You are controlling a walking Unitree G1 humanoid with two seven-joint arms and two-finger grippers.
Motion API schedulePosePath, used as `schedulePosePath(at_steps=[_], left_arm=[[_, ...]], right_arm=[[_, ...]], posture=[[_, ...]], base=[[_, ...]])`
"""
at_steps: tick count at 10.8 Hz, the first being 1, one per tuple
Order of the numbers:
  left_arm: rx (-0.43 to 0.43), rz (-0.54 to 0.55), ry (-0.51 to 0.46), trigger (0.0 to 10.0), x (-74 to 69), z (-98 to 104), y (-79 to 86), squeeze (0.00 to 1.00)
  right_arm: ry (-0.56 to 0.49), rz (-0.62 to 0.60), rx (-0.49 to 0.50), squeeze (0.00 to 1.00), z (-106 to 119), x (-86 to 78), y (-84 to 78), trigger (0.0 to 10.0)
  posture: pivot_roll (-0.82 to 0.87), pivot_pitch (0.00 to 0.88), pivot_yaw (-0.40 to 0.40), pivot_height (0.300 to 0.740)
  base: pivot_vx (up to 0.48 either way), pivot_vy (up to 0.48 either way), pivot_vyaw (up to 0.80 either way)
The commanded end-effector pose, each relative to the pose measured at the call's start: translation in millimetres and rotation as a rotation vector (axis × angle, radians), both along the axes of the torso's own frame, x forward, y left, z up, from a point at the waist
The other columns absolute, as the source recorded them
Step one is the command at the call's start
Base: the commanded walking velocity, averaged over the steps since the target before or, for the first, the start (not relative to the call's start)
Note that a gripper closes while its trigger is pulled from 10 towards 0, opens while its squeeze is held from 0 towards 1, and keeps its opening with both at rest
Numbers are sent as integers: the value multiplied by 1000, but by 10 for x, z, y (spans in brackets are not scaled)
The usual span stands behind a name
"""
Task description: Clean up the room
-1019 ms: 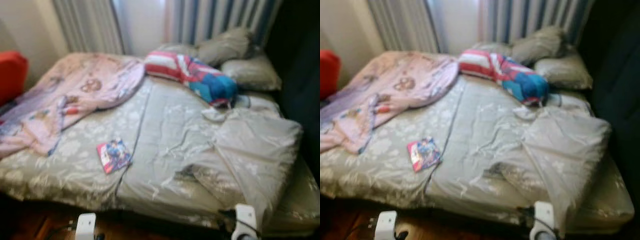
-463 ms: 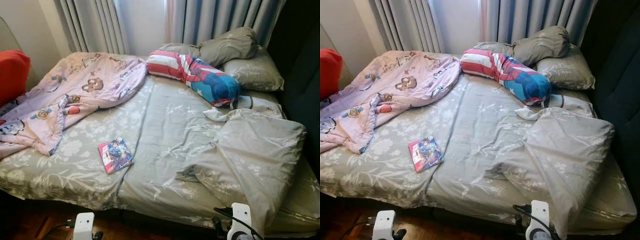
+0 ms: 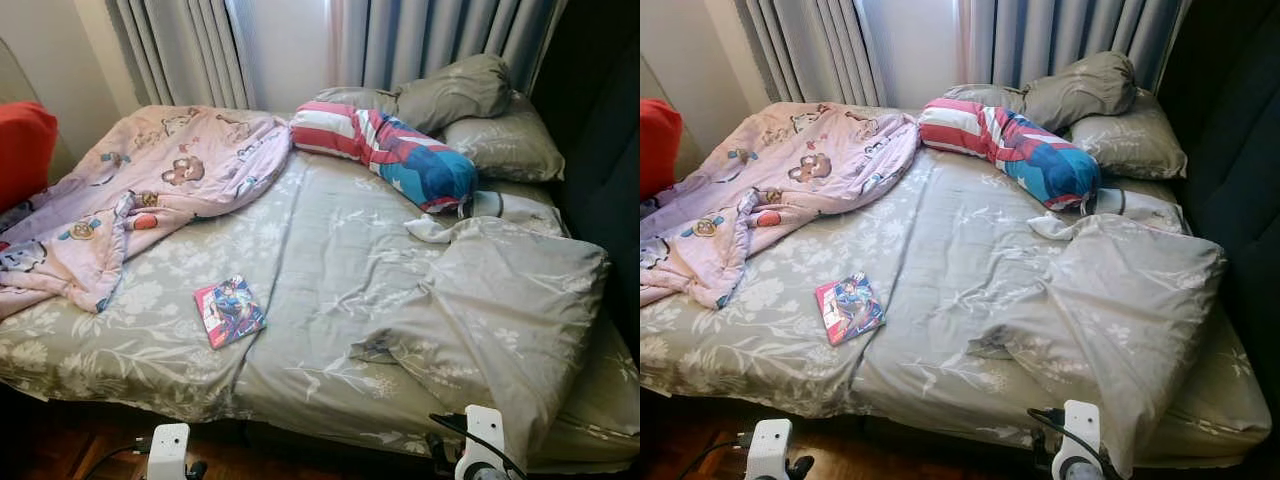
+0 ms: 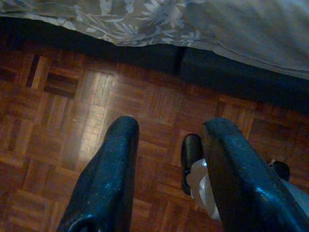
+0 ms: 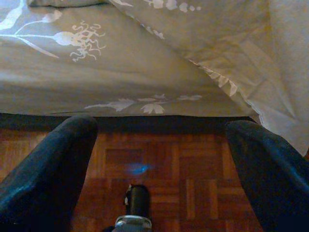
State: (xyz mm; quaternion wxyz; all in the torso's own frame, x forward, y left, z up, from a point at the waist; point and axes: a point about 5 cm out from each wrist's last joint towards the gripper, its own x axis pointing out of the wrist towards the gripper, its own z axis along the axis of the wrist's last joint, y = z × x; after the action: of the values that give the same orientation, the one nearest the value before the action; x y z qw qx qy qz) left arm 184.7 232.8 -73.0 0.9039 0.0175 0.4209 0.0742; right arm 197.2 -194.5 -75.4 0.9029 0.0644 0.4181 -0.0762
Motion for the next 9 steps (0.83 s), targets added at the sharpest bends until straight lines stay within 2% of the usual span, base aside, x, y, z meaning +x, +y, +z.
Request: schedulePosePath(at_steps=[1, 3, 9], left_arm=[[4, -8, 15, 10000, -13, -12, -7, 0], [3, -6, 13, 10000, -27, -19, -18, 0], [0, -6, -6, 10000, 20, -2, -48, 0]], right_arm=[[-3, -18, 14, 0, 1, 3, 2, 10000], [-1, -8, 9, 0, 2, 6, 1, 10000], [-21, -20, 27, 0, 10, 14, 7, 10000]], posture=[[127, 2, 0, 740], [130, 8, -1, 740], [128, 16, -1, 740]], base=[[0, 0, -769], [0, 0, -750], [259, 0, 0]])
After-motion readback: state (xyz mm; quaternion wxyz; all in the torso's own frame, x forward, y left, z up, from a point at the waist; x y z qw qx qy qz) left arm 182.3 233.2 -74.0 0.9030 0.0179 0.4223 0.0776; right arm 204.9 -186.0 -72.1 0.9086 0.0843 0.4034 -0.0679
